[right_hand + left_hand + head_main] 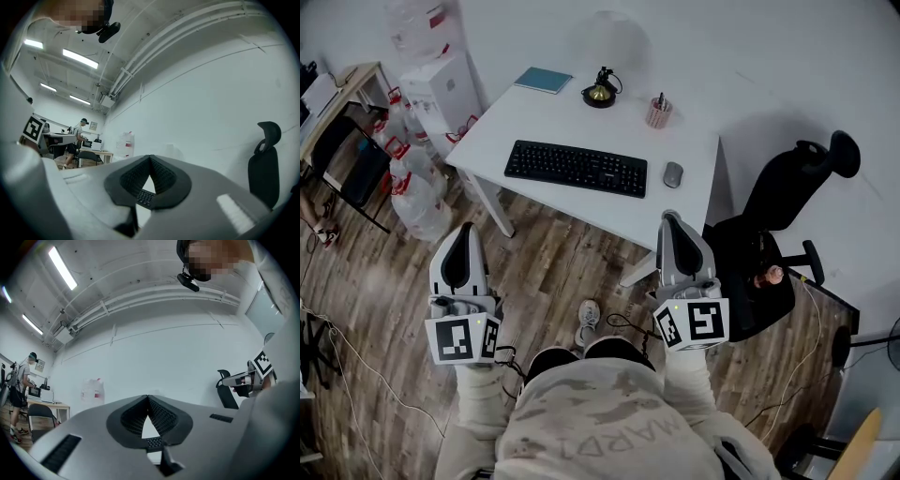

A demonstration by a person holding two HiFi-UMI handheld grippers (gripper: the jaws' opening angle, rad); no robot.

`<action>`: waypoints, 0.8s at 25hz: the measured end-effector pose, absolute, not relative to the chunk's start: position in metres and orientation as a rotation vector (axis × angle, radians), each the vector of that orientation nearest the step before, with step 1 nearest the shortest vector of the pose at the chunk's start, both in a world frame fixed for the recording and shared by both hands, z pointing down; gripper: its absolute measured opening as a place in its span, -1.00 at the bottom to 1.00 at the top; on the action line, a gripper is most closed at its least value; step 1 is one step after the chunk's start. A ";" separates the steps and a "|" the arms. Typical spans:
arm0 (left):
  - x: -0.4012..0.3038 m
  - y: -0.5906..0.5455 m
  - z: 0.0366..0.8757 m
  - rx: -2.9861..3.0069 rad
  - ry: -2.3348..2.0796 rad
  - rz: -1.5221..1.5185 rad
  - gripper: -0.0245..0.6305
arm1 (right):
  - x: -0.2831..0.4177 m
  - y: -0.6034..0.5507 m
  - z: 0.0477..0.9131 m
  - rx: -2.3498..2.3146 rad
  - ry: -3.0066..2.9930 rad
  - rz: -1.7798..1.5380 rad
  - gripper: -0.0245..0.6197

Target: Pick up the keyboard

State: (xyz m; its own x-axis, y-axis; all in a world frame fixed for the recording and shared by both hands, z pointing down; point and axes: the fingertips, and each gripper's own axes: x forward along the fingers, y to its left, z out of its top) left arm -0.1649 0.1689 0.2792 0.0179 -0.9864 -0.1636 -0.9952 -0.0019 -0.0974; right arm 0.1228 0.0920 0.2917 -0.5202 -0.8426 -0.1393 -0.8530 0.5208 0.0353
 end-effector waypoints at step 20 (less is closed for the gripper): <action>-0.174 0.020 0.270 -2.057 2.109 0.077 -0.91 | 0.110 -0.069 0.290 -1.416 2.666 0.135 -0.89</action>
State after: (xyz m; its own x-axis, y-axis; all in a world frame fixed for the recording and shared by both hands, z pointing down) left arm -0.1737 0.0198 0.2700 -0.0158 -0.9845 -0.1746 -0.9947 0.0333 -0.0978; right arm 0.1102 -0.0688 0.2895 -0.5551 -0.8187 -0.1471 -0.8293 0.5583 0.0223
